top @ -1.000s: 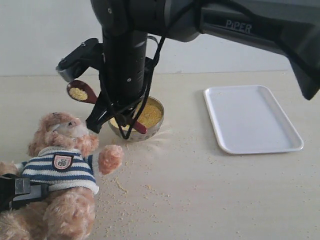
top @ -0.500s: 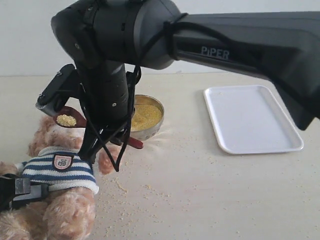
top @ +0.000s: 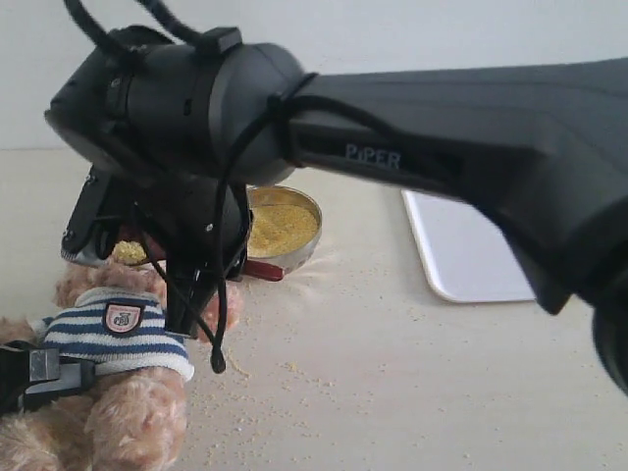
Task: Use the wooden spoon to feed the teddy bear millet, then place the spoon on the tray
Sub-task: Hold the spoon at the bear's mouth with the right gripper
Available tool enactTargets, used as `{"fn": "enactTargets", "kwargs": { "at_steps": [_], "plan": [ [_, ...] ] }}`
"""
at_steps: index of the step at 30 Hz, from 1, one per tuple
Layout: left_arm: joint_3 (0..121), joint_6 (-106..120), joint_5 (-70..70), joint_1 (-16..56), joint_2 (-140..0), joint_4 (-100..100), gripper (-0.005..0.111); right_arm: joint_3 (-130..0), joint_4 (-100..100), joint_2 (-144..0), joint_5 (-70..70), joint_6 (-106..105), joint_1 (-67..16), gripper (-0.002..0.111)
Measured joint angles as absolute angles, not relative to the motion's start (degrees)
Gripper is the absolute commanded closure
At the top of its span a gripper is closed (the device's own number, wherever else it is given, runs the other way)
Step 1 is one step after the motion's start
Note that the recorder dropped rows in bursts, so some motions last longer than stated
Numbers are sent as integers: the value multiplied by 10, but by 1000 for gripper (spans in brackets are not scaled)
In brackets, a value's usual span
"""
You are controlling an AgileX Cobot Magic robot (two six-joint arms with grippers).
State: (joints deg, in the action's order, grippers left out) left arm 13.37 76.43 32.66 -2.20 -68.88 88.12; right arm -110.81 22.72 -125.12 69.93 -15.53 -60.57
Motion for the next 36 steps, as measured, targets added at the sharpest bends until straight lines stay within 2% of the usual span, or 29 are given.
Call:
{"fn": "enactTargets", "kwargs": {
  "at_steps": [36],
  "plan": [
    [134,764,324,-22,-689,881,102,-1107,397,-1284,698,-93,-663,104]
  ]
}}
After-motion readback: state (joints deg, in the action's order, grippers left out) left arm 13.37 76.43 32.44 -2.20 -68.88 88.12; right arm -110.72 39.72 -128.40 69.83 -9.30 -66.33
